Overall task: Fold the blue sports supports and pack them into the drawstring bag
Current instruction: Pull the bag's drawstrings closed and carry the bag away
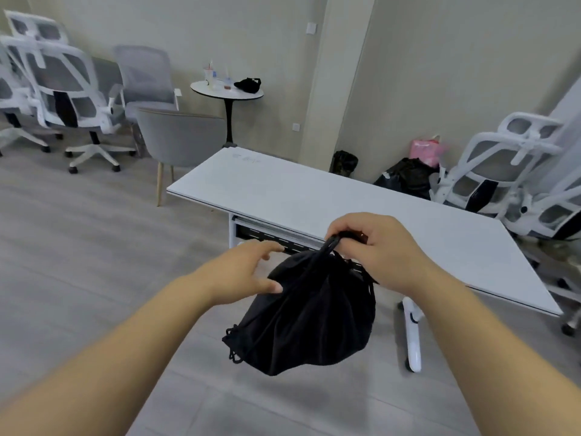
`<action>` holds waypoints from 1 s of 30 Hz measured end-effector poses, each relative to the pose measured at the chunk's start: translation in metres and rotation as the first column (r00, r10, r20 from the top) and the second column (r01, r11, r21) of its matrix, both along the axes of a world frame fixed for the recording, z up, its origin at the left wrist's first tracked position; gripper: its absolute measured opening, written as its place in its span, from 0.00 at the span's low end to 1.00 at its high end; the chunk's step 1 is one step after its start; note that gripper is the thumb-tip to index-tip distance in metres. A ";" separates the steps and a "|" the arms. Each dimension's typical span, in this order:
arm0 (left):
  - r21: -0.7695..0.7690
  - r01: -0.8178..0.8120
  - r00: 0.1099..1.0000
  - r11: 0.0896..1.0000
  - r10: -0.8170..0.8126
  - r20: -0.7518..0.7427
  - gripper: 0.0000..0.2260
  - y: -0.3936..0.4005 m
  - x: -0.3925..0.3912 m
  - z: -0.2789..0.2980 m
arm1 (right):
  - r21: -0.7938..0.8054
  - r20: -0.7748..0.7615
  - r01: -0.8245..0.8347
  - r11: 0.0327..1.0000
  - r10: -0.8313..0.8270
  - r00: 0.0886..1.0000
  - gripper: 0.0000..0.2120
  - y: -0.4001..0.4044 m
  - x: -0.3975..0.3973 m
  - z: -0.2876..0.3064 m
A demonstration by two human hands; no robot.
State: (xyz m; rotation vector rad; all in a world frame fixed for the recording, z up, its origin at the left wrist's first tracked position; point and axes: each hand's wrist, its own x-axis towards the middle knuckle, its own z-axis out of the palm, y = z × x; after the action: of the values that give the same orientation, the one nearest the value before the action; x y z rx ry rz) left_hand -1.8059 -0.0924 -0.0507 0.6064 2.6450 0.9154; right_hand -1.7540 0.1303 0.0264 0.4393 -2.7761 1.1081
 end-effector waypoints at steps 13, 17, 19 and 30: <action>0.262 -0.048 0.997 0.964 0.063 -0.050 0.04 0.020 -0.189 0.039 | -0.126 -0.064 -0.101 0.987 0.093 0.994 0.16 0.027 -0.167 0.028; 0.293 -0.057 0.993 0.954 0.086 -0.086 0.04 0.027 -0.234 0.065 | -0.145 -0.044 -0.021 0.989 0.015 0.999 0.17 0.056 -0.217 0.037; 0.292 -0.062 0.989 0.954 0.098 -0.108 0.04 0.037 -0.253 0.079 | -0.091 -0.037 0.006 0.996 -0.009 0.999 0.16 0.069 -0.247 0.039; 0.231 -0.088 0.972 0.969 0.134 -0.192 0.08 0.089 -0.384 0.137 | 0.113 0.214 -0.216 0.970 0.188 0.958 0.22 0.097 -0.400 0.063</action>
State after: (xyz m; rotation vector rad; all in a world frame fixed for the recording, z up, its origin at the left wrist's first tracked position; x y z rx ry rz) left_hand -2.1900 -0.0037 0.0858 0.6399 2.8062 1.2563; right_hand -2.1543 0.2270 0.0892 0.6759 -3.0547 1.0614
